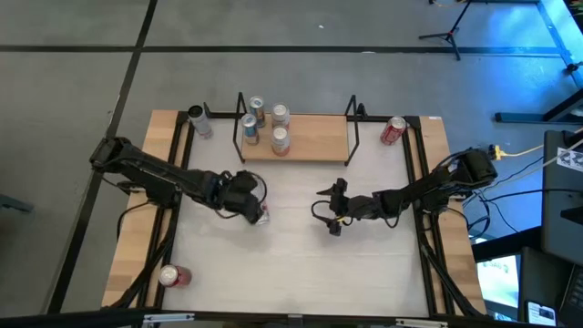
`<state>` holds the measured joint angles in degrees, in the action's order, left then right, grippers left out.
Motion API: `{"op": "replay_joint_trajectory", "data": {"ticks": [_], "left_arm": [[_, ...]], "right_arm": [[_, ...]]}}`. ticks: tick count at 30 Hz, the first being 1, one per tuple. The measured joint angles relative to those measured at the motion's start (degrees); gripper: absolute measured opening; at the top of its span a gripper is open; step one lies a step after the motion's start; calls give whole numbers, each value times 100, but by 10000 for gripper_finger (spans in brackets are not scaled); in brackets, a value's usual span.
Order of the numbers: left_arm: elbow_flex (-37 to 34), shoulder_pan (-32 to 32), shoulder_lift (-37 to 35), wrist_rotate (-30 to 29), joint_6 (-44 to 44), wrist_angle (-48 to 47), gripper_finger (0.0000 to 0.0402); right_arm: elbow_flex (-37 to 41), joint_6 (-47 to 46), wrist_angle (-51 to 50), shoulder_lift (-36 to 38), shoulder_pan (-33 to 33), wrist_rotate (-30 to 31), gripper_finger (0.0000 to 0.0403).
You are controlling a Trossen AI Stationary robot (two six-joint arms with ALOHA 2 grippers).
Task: Place canned beverage on shelf
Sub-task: Put the bottom white and pink soda can on the shelf
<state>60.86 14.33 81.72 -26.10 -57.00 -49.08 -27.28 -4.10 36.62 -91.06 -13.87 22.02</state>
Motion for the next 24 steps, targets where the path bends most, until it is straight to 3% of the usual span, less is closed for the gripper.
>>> {"op": "replay_joint_trajectory", "data": {"ticks": [2,13,24], "left_arm": [[-167,-63,23,-280,-344,105,293],[-904,-219,585,-193,-1001,1614,293],[-873,-285,1320,-121,-1156,1613,293]], "right_arm": [[-48,-1,-55,-1,0,20,367],[-112,-2,-212,-1,0,46,367],[-112,-5,-205,-1,0,46,367]]}}
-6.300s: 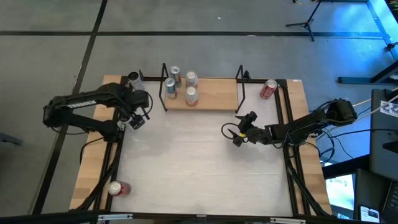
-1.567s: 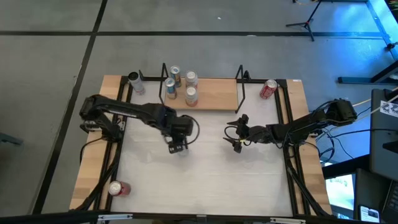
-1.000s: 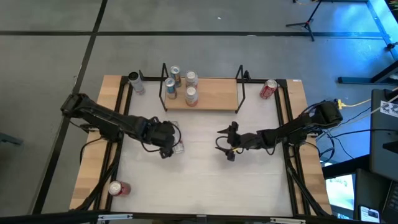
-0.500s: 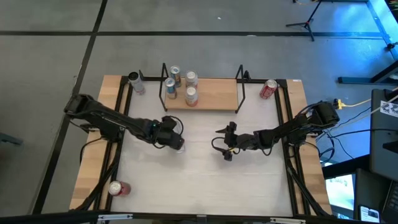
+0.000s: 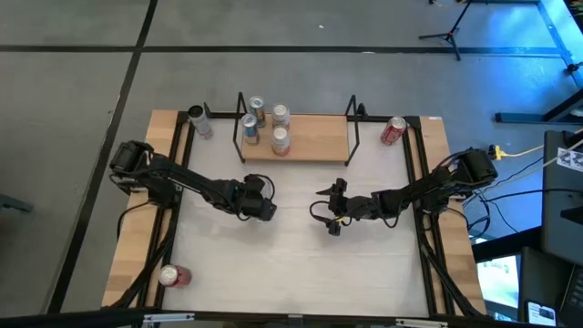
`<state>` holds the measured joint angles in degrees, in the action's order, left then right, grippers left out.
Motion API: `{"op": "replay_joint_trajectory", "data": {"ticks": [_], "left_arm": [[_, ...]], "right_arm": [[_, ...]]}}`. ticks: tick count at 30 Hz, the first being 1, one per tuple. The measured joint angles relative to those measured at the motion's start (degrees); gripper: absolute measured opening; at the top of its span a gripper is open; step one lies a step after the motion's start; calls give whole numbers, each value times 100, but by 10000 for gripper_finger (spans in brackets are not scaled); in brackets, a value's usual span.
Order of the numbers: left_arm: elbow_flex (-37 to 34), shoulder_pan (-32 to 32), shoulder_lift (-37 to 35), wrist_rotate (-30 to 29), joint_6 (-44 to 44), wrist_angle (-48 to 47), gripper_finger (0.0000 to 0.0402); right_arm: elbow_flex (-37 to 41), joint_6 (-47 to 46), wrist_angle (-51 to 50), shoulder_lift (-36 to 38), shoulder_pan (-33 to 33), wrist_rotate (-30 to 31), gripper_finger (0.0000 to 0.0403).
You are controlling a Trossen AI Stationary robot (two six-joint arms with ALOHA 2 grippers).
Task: Place canned beverage on shelf
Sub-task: Put the bottom white and pink soda can on the shelf
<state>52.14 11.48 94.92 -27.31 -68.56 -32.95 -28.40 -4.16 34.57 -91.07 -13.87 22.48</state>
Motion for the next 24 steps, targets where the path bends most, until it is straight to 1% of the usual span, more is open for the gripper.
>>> {"op": "replay_joint_trajectory", "data": {"ticks": [5,9,13,17,20,24], "left_arm": [[-14,-41,13,240,139,-2,293],[-24,-167,24,634,168,-15,293],[-79,-269,93,1008,416,-85,293],[-42,-423,240,1147,769,233,292],[-41,-439,360,1084,1001,260,277],[-35,-396,355,1016,1268,324,230]], "right_arm": [[2,-1,2,0,0,0,367],[2,-3,2,0,0,0,367],[2,-4,2,0,0,0,367],[5,-5,4,0,0,0,367],[8,-5,-4,2,0,0,367],[9,-5,9,2,0,-1,367]]}}
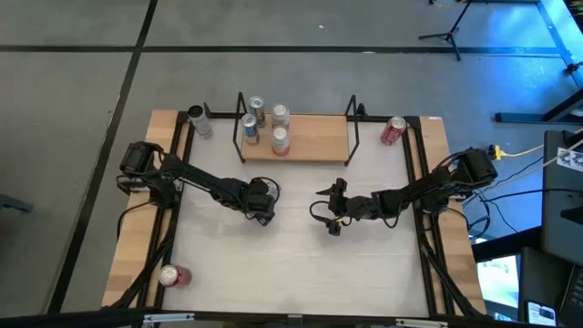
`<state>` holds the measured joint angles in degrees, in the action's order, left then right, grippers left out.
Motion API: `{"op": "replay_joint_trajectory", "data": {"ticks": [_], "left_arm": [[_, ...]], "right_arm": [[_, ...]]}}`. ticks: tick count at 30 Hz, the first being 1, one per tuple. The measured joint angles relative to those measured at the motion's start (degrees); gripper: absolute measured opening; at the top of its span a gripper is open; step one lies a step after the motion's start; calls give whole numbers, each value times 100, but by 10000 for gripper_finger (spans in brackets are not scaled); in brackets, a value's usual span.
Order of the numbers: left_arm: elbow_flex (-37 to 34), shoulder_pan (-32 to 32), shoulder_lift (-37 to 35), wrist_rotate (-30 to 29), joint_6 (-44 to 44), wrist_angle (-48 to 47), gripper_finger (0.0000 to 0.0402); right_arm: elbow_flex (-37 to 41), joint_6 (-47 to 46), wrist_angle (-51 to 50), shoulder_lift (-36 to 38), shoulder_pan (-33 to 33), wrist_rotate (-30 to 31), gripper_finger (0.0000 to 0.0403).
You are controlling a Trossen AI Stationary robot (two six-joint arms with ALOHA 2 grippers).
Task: Place canned beverage on shelf
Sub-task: Put the bottom white and pink soda can on the shelf
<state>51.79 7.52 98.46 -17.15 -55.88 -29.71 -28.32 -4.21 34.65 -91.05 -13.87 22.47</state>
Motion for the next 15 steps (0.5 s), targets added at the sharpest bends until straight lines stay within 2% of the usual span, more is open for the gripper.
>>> {"op": "replay_joint_trajectory", "data": {"ticks": [7,15], "left_arm": [[-15,310,-163,-123,686,450,227],[-15,834,-252,-163,2296,2473,227]], "right_arm": [[0,2,-2,0,0,-155,367],[0,2,-12,324,-4,-874,367]]}}
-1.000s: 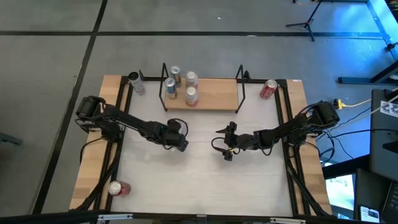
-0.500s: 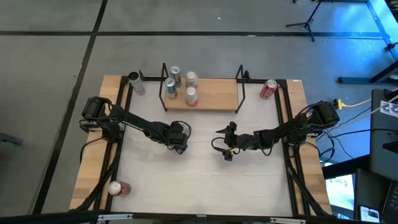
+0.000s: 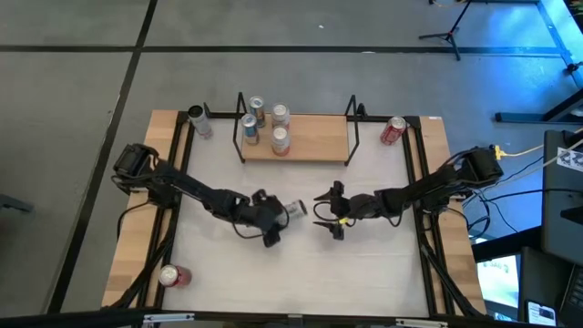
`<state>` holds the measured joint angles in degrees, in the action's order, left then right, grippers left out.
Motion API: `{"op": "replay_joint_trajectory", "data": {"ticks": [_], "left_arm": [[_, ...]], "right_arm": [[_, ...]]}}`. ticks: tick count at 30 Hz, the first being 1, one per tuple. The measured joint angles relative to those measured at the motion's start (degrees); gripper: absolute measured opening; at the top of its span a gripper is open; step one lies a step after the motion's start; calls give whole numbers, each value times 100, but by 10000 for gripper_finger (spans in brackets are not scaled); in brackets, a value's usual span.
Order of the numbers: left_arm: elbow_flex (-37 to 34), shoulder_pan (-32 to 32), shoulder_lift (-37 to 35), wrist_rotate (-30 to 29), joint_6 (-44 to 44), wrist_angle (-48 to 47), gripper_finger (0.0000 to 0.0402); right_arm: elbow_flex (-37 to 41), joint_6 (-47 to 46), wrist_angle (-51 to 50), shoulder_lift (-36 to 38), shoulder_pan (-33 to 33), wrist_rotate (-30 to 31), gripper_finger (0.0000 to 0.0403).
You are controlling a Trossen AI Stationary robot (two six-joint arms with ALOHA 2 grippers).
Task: Place canned beverage on shelf
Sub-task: Put the bottom white and pink soda can on the shelf
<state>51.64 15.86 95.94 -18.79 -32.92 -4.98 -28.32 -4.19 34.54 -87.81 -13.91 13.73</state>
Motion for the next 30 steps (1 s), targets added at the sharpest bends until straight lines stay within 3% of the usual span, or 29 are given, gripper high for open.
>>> {"op": "replay_joint_trajectory", "data": {"ticks": [4,9,14,18,26,30], "left_arm": [[-113,158,-2,127,897,1287,227],[-574,143,-8,908,1764,3239,227],[-967,5,-9,1453,2286,4562,227],[-974,-125,-15,1541,2468,4868,227],[-977,-236,-15,1696,2603,5115,227],[-977,-229,-15,1704,2605,5189,227]], "right_arm": [[-2,18,336,148,0,-598,367],[-4,254,1458,112,-2,-1593,367],[-7,480,2521,18,0,-2044,367],[-123,656,3177,-195,0,-2087,367],[-716,1043,3278,-555,0,-2174,365],[-819,1190,3277,-555,7,-2231,328]]}}
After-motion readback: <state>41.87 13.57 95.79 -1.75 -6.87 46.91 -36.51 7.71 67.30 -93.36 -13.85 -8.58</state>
